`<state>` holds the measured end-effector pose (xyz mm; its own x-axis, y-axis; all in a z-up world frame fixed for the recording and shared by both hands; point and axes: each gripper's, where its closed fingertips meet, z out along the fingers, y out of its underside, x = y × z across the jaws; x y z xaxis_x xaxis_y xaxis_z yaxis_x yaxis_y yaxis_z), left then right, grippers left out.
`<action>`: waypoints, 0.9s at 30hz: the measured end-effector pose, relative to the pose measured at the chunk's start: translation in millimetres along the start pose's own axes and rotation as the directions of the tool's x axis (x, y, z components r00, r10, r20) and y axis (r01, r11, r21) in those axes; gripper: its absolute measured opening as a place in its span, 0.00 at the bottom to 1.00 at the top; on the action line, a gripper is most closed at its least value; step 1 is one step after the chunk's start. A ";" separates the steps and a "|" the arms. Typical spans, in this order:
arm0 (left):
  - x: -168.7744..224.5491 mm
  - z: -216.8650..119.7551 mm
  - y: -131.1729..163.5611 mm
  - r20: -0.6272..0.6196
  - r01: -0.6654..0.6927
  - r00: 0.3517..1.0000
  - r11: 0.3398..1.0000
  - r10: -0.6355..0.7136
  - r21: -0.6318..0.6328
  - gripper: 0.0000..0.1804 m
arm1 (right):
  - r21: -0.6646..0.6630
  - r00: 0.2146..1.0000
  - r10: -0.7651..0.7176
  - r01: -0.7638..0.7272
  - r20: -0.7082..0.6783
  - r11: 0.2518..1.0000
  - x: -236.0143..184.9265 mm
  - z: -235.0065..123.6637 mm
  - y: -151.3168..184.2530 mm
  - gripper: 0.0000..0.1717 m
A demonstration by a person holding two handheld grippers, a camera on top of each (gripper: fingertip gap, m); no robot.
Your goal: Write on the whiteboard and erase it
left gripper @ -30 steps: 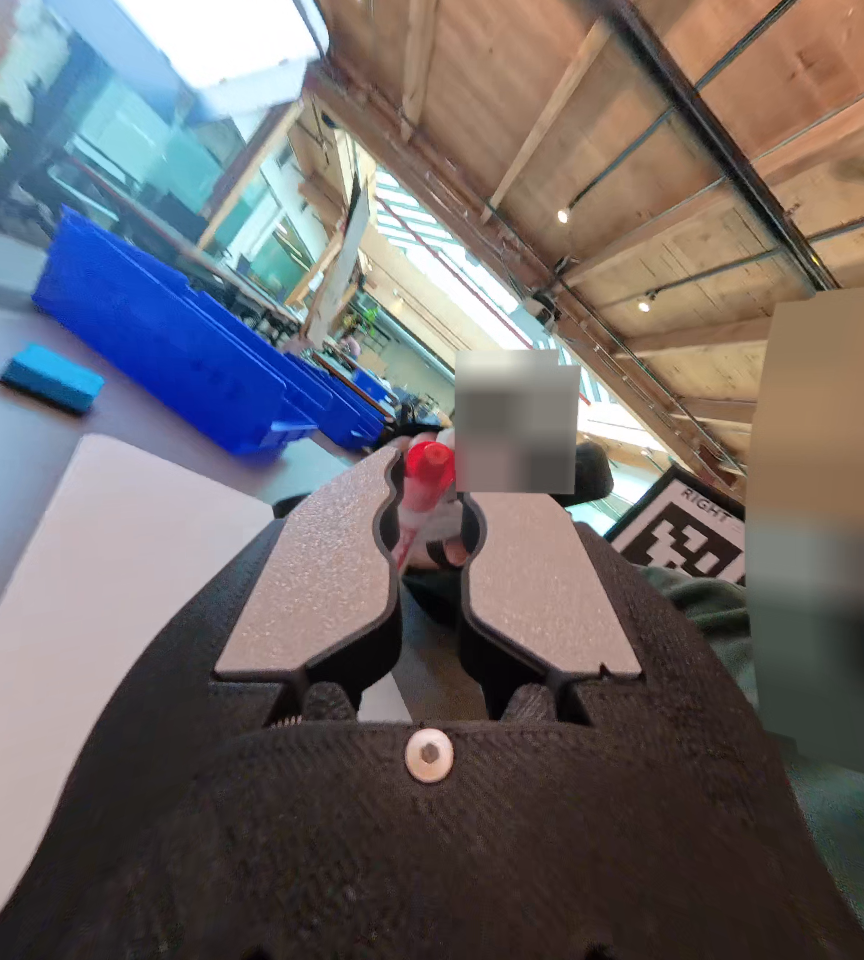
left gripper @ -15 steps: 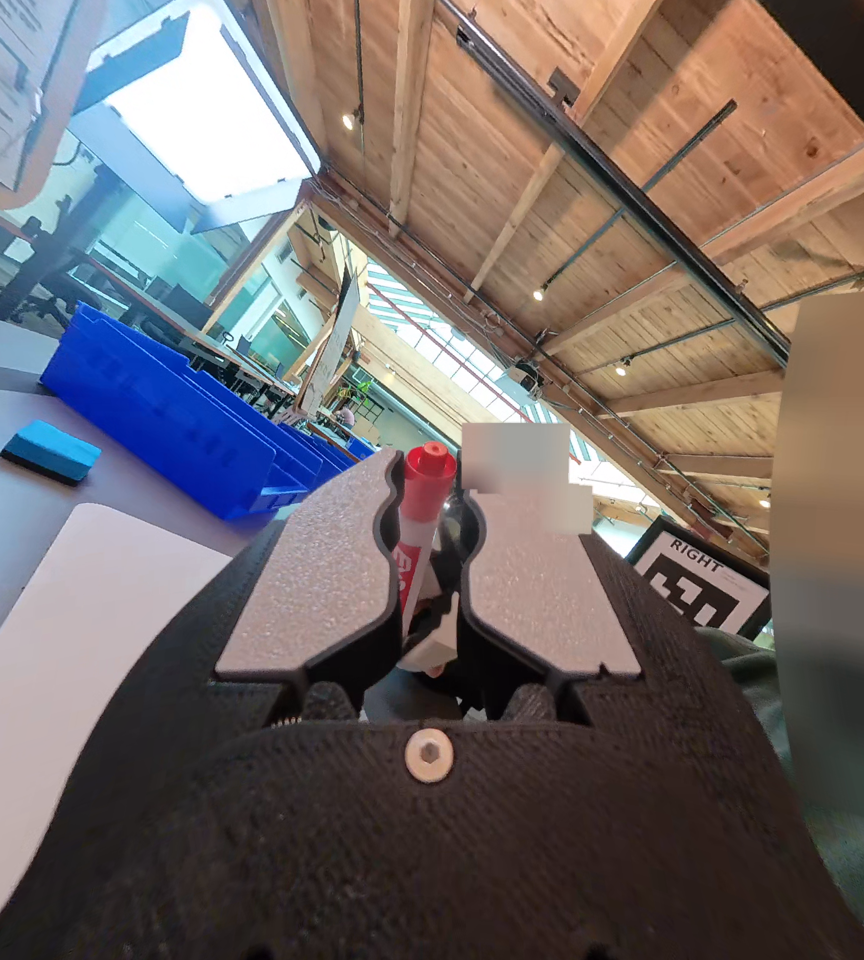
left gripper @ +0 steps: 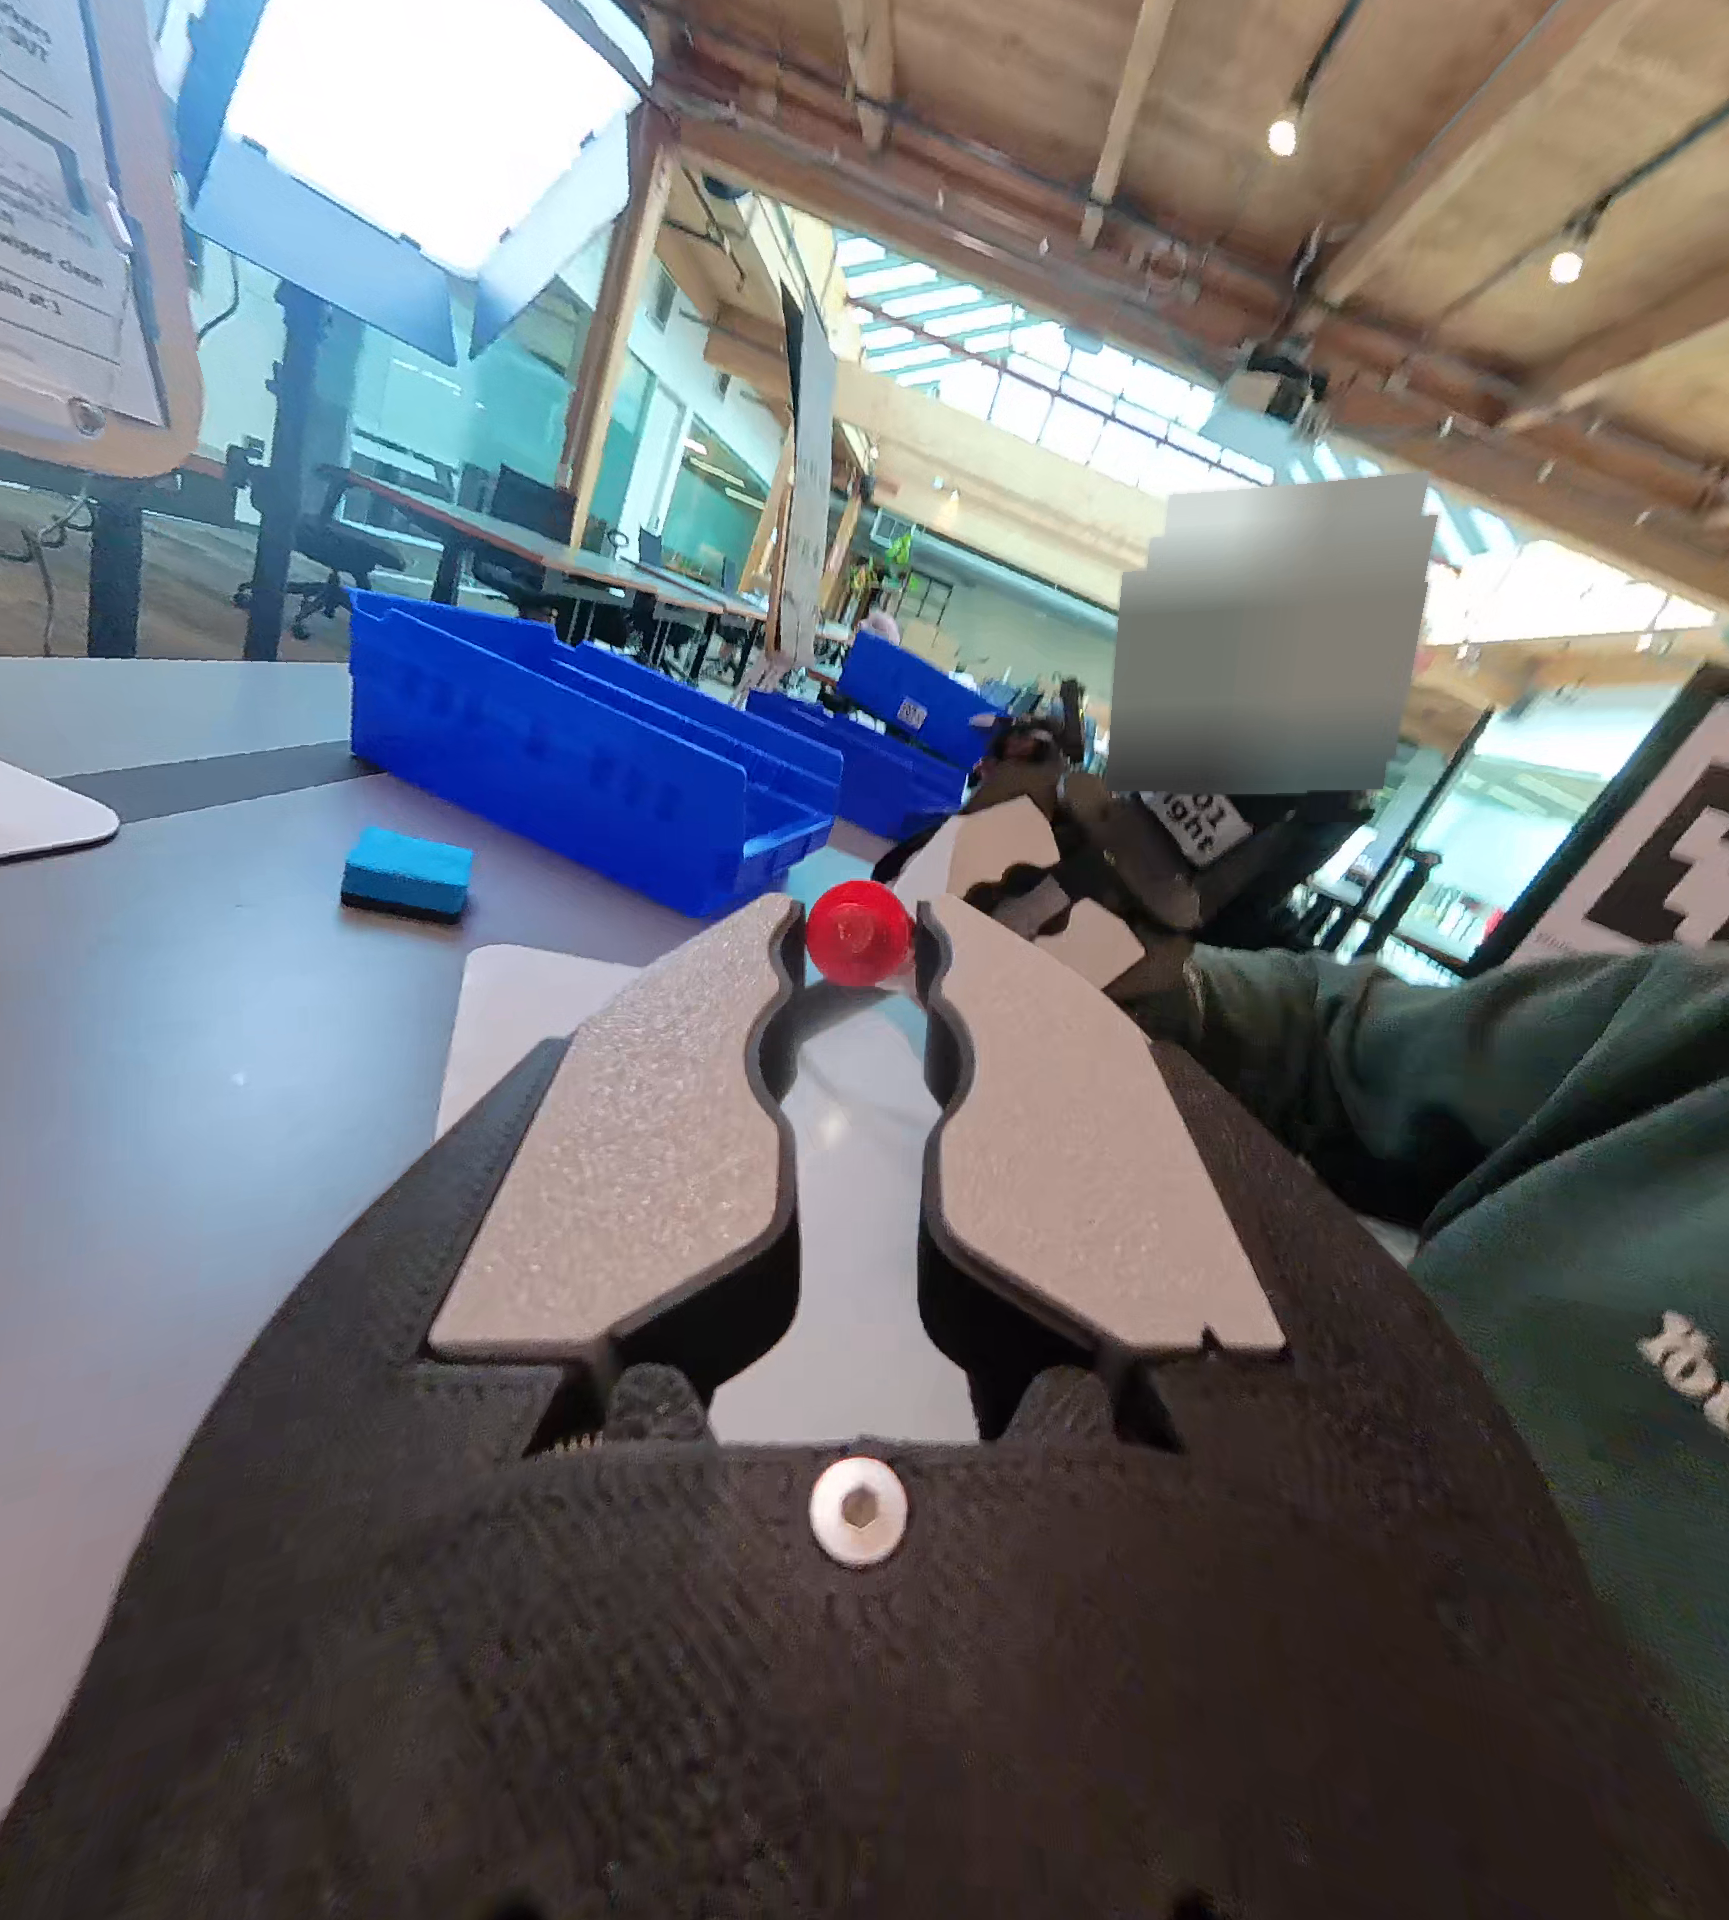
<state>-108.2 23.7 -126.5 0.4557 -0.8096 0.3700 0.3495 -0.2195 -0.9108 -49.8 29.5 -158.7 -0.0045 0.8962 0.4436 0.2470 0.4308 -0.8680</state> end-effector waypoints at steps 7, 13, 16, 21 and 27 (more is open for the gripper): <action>0.4 0.0 20.4 -0.064 -0.105 0.993 0.986 0.097 -0.132 0.16 | -0.026 0.998 0.024 -0.023 0.062 0.999 -4.5 1.6 12.4 0.11; -3.9 -0.9 30.8 -0.063 -0.153 0.988 0.968 0.143 -0.196 0.16 | -0.054 0.991 0.016 -0.009 0.135 0.998 -15.0 3.5 20.8 0.11; -4.2 -0.1 43.6 -0.072 -0.182 0.983 0.944 0.168 -0.277 0.15 | -0.054 0.988 0.015 -0.007 0.153 0.999 -18.5 4.1 21.8 0.11; 1.0 0.7 48.6 -0.105 -0.189 0.981 0.936 0.164 -0.297 0.13 | -0.053 0.986 0.015 -0.006 0.165 0.999 -19.5 3.3 22.2 0.11; 9.1 3.1 42.5 -0.109 -0.137 0.988 0.945 0.109 -0.296 0.11 | -0.006 0.985 0.035 -0.035 0.170 0.999 -17.9 1.2 18.1 0.11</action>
<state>-86.7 8.7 -161.3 0.3994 -0.8830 0.2465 0.0257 -0.2580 -0.9658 -46.4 21.3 -182.7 -0.1606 0.9158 0.3681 0.2530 0.3987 -0.8815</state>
